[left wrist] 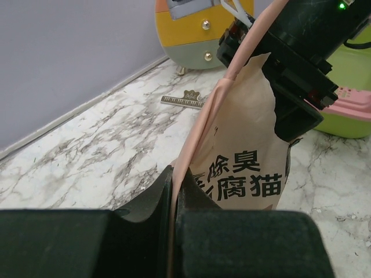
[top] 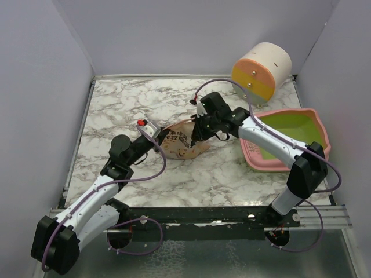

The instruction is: Fill the litter box with clean litter

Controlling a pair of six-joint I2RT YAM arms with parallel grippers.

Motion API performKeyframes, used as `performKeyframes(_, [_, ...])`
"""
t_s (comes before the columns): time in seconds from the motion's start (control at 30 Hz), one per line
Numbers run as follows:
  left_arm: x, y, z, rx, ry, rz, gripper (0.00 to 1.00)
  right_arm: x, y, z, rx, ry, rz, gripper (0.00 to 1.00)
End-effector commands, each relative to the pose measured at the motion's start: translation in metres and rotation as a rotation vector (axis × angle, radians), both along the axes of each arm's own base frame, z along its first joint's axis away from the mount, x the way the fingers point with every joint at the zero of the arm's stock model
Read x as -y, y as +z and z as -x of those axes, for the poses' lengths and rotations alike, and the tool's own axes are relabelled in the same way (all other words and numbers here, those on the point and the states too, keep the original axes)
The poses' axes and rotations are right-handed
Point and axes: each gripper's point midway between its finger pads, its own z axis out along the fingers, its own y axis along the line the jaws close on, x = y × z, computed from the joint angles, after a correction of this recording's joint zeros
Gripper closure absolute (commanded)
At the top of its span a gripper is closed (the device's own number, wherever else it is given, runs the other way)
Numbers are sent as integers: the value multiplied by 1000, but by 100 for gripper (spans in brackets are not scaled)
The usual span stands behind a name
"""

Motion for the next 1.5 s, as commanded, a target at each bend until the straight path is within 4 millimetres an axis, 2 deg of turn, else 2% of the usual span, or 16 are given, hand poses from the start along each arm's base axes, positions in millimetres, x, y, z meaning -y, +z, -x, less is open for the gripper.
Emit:
performKeyframes(0.0, [5,27,2,75,-15,70,100,-28,-24,15,-66,65,-104,99])
performKeyframes(0.37, [6,18,-1,56,-8,55,100,-48,-5,15,5,54,-331,99])
performKeyframes(0.73, [1,13,-6,61,32,39,100,-45,20,8,114,10,-435,99])
performKeyframes(0.97, [-1,11,-8,61,49,33,100,-31,36,9,169,-10,-507,99])
performKeyframes(1.47, [-5,16,-6,83,60,38,100,17,59,6,249,-60,-652,99])
